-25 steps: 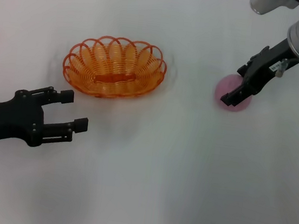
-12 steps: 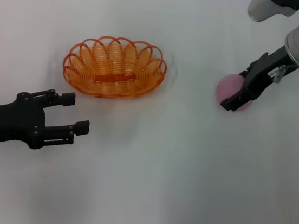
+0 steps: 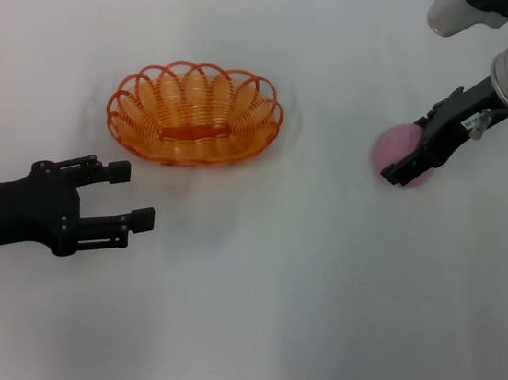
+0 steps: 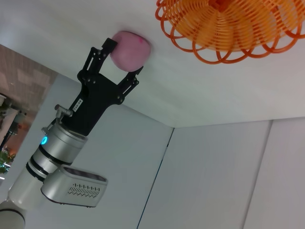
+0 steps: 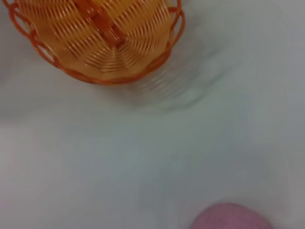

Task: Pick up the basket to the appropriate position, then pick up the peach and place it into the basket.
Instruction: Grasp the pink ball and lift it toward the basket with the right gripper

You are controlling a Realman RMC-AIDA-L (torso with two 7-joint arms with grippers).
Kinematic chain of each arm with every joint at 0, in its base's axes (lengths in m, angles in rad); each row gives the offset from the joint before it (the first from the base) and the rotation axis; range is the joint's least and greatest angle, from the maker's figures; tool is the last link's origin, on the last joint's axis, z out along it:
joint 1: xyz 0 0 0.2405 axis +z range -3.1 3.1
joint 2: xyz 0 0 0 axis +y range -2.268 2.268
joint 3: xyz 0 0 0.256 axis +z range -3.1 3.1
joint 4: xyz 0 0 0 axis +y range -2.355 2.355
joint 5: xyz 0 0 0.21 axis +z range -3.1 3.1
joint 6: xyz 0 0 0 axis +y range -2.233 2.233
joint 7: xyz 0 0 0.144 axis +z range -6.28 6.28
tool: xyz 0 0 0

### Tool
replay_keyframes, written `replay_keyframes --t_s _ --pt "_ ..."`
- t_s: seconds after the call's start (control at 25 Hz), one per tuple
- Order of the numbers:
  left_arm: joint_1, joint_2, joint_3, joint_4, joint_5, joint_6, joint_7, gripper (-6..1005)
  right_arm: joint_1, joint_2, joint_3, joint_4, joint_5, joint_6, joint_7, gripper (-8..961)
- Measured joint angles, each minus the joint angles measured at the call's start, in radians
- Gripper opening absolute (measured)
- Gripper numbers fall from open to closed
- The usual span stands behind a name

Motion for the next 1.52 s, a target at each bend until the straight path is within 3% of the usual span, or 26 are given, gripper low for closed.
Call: replay_keyframes --t_s 0.24,0.76,1.0,1.2,1.52 --pt "-0.002 0.000 0.001 0.000 0.000 0.002 -0.002 825 0.000 0.000 -0.002 0.002 -0.001 0.006 0.000 945" --pt "-0.007 0.004 0.013 0.016 0.013 -0.010 0.008 824 0.000 0.002 -0.002 0.001 -0.002 0.008 0.000 848" --pt "-0.026 0.006 0.025 0.089 0.094 -0.012 -0.036 824 0.003 0.002 -0.002 0.001 -0.001 0.008 0.000 611" --pt "-0.030 0.007 0.020 0.113 0.102 -0.013 -0.046 825 0.001 0.002 -0.002 0.001 -0.001 0.007 0.000 516" --pt "-0.032 0.008 0.018 0.115 0.103 -0.013 -0.052 824 -0.003 0.002 -0.002 0.001 -0.001 0.004 0.000 516"
